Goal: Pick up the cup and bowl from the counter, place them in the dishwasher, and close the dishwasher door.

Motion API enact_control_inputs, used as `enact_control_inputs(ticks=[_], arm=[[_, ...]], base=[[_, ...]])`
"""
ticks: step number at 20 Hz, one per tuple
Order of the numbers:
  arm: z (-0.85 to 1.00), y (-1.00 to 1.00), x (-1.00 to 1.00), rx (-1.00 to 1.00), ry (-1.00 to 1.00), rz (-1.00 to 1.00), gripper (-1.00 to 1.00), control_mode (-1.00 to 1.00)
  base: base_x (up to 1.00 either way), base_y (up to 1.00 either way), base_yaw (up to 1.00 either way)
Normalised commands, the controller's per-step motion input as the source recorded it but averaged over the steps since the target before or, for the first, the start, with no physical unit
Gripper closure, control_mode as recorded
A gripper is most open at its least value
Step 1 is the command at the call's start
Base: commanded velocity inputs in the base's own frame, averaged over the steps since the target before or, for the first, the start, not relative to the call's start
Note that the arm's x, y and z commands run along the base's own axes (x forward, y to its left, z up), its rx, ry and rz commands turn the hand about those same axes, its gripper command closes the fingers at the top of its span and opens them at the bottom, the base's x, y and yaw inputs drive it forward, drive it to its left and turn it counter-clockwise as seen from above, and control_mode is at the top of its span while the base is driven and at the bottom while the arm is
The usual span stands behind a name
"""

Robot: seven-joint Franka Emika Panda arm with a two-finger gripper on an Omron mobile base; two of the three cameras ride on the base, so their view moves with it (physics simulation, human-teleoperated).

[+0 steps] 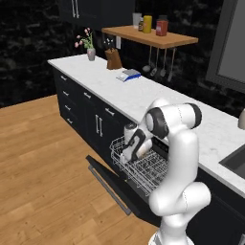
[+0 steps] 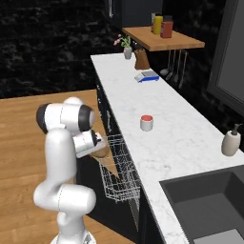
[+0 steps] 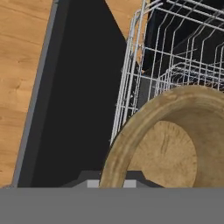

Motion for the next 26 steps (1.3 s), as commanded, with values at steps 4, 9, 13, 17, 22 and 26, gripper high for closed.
enact_control_inputs(ticks=[4, 9, 13, 17, 22, 26], arm=[[-0.96, 0.00, 0.33, -0.01, -0.03, -0.08, 1.00, -1.00], [-0.80, 0.00, 0.25, -0.01, -0.04, -0.05, 1.00, -1.00], [-0.55, -0.04, 0.17, 0.00, -0.06, -0.08, 1.00, -1.00], [-0.16, -0.28, 0.29, 0.00, -0.03, -0.13, 1.00, -1.00], [-0.18, -0.18, 0.38, 0.02, -0.01, -0.11, 1.00, -1.00], [0.02, -0.01, -0.03, 0.07, -0.08, -0.03, 1.00, -1.00]], base=[[0.00, 0.00, 0.00], [0.00, 0.00, 0.00], [0.00, 0.00, 0.00], [0.00, 0.00, 0.00], [0.00, 0.00, 0.00], [0.00, 0.00, 0.00]])
